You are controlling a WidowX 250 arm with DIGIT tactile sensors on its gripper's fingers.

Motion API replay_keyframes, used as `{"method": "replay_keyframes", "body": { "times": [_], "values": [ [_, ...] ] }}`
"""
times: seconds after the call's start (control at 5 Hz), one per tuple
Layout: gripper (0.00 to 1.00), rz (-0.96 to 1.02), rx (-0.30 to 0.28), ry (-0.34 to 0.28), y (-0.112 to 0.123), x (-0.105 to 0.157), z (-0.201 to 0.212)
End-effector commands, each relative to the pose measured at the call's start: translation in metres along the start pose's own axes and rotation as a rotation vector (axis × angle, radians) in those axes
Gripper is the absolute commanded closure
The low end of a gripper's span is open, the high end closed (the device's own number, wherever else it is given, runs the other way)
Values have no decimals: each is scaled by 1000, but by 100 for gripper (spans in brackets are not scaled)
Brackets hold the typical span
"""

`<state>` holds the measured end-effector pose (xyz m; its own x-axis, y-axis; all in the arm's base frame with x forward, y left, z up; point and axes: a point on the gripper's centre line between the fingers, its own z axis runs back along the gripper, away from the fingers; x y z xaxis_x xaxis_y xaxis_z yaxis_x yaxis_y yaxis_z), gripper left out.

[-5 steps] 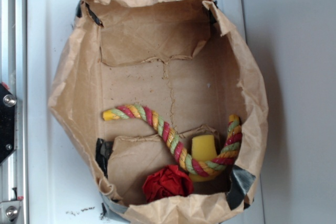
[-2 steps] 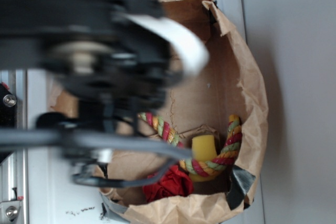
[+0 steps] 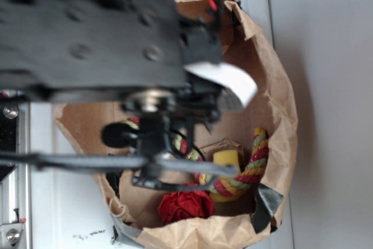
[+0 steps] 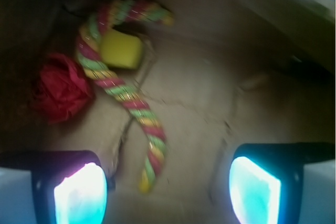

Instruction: Grab the multicolored rope.

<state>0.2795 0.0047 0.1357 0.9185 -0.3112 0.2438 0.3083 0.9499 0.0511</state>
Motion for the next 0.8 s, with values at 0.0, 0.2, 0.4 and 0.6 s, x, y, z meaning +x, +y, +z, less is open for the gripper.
{"method": "replay_keyframes", "body": {
  "times": [0.0,0.2,0.4,0.6],
  "values": [
    [0,-225,-108,-58,-38,19,-41],
    [0,-273,-137,-42,-53,20,-50],
    [0,-303,-137,-13,-57,22,-60],
    [0,-303,-137,-13,-57,22,-60]
  ]
}}
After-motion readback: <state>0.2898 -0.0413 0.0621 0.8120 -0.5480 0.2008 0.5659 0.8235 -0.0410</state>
